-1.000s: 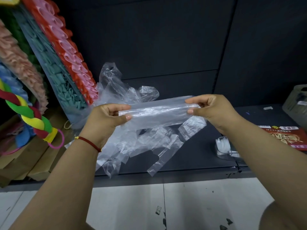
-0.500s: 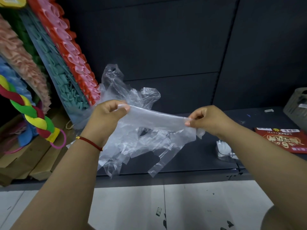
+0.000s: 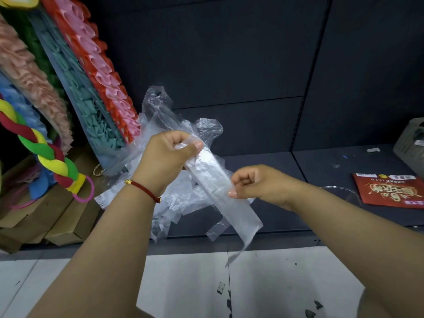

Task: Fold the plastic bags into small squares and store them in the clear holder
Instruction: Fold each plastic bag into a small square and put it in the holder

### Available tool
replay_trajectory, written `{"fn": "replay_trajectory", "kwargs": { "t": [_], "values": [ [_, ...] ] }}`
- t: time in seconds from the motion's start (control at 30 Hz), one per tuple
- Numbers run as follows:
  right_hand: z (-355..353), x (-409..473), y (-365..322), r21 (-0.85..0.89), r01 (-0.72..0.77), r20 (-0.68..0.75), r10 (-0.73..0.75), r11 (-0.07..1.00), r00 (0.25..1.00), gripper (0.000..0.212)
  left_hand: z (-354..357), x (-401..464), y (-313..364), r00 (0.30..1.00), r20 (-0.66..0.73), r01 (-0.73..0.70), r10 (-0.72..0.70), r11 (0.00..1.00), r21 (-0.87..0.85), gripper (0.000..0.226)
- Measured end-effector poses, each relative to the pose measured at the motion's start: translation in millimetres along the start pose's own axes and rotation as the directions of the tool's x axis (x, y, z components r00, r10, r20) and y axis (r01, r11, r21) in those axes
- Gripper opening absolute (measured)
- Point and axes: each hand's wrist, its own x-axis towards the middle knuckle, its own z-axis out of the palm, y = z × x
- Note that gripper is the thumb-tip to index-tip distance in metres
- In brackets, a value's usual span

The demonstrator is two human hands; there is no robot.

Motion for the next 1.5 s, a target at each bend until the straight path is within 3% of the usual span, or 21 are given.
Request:
{"fn": "replay_trajectory", "kwargs": {
  "t": [0.1,0.17,0.23,0.33,0.43,0.53,0.67,0.77,0.83,0.9,1.0,1.17,1.3,1.5],
  "values": [
    [6.4,1.5,-0.2,0.06,0.037,-0.071,-0.033,0.998,0.997,0.007,6.0,-1.2,3.0,0.996,-0.055,0.055,-0.065,0.985,-0.166,0.006],
    [6.1,2.3,-1.4,0.124,0.038,-0.12,-0.023,0.992,0.992,0.008,10.1,-2.1,5.4,0.98,-0.023,0.164,-0.198,0.865,-0.475,0.027],
    [4.9,3.2,-3.3,0.199,0.041,-0.159,-0.009,0.979,0.987,0.009,16.3,-5.2,5.9,0.956,0.12,0.282,-0.266,0.733,-0.618,0.043],
    [3.7,3.5,-5.4,0.237,0.042,-0.197,0.006,0.971,0.98,0.01,31.6,-14.6,6.8,0.921,0.209,0.388,-0.328,0.812,-0.436,0.044],
    [4.0,3.4,-3.3,0.213,0.032,-0.195,0.011,0.977,0.981,0.011,39.1,-12.7,4.0,0.949,0.071,0.314,-0.307,0.902,-0.295,0.034],
    [5.8,1.6,0.1,0.09,-0.026,-0.153,0.04,0.996,0.987,0.031,34.8,-8.7,5.4,0.962,-0.014,0.257,-0.271,0.927,-0.274,0.03],
    [9.5,-1.7,-1.2,0.127,-0.005,-0.168,0.027,0.992,0.985,0.024,32.6,-11.6,8.6,0.975,-0.003,0.216,-0.224,0.944,-0.25,0.038],
    [9.1,-0.8,-4.6,0.176,0.07,-0.244,-0.025,0.982,0.97,0.011,35.4,-13.2,10.0,0.977,0.025,0.209,-0.209,0.944,-0.254,0.041],
    [8.9,-0.3,-5.5,0.205,0.113,-0.294,-0.049,0.972,0.955,0.008,39.0,-12.9,8.8,0.971,0.046,0.235,-0.233,0.922,-0.309,0.028],
    [9.1,-1.0,-5.2,0.253,0.148,-0.329,-0.059,0.956,0.942,0.009,42.2,-15.0,8.5,0.952,0.139,0.306,-0.274,0.886,-0.349,0.018],
    [8.8,-1.7,-4.3,0.31,0.185,-0.394,-0.051,0.933,0.918,0.01,46.7,-19.7,4.1,0.899,0.26,0.416,-0.351,0.87,-0.265,0.018],
    [7.0,-0.1,-5.8,0.361,0.205,-0.44,-0.028,0.91,0.898,0.024,53.9,-20.1,-0.3,0.908,0.172,0.413,-0.381,0.881,-0.232,0.012],
    [6.1,-0.4,-5.7,0.349,0.186,-0.436,-0.017,0.918,0.9,0.032,55.2,-21.1,-0.5,0.909,0.177,0.413,-0.378,0.875,-0.253,0.01],
    [4.3,-0.4,-9.3,0.399,0.149,-0.427,0.04,0.905,0.903,0.023,57.6,-22.5,-0.7,0.906,0.164,0.423,-0.39,0.829,-0.367,0.007]
  ]
}}
